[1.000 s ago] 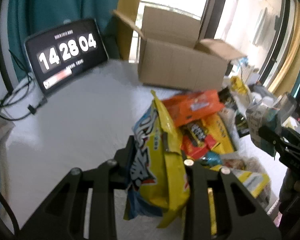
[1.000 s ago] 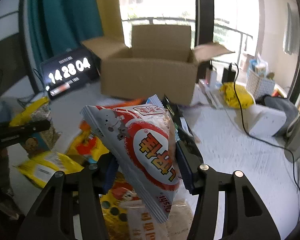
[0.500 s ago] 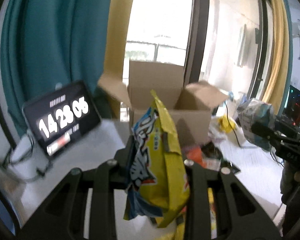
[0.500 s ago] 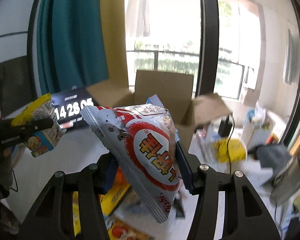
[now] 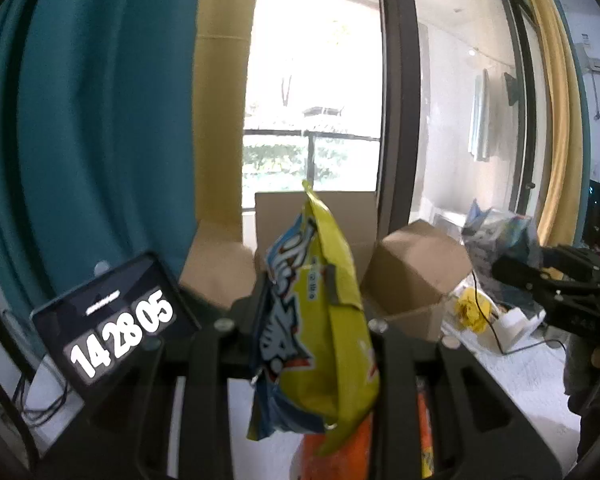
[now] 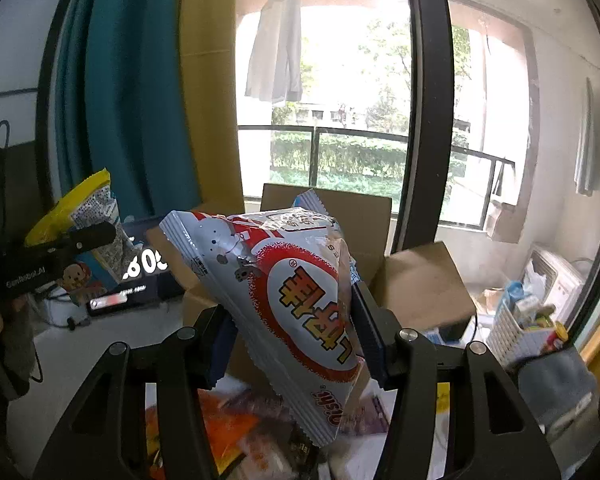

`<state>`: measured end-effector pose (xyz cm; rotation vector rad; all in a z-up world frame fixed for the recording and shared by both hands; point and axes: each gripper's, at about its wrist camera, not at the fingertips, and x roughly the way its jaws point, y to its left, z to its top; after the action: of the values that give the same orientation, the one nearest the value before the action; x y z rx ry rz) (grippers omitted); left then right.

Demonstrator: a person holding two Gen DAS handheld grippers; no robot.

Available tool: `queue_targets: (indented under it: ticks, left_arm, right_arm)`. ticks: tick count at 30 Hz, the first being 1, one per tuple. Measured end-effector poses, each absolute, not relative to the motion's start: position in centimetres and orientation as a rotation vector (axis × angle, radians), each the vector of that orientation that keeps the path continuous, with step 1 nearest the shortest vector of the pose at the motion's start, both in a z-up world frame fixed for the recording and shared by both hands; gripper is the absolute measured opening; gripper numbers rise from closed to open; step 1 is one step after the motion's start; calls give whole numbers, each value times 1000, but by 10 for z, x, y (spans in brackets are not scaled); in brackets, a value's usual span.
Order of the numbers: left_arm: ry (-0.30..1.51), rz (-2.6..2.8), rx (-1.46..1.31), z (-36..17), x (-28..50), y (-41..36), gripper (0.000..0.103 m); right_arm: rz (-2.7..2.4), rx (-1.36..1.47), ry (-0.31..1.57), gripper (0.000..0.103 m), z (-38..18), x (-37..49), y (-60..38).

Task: Organize snacks
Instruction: 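Carry both bags over the cardboard box and open both grippers to drop them, then move both grippers back over the snack pile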

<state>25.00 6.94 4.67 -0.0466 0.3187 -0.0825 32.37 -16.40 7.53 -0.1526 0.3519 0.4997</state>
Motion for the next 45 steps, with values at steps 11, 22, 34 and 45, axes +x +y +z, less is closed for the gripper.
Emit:
queue_targets:
  ticks: [11,22,34,45]
  left_arm:
    - [294,-30,-7,39,343,61,30]
    - [396,-41,-20,17,418,59,40]
    - [388,-62,-44,29,387,55,87]
    - [330,-66,-29,49,295,48,87]
  right_arm:
    - [493,-132,350,57,75,397,-148]
    - [466,-104,414,60,54,478,-130]
    - [439,-129,429,85,60,461,-136]
    - [464,-149,395,85,76,371,-161]
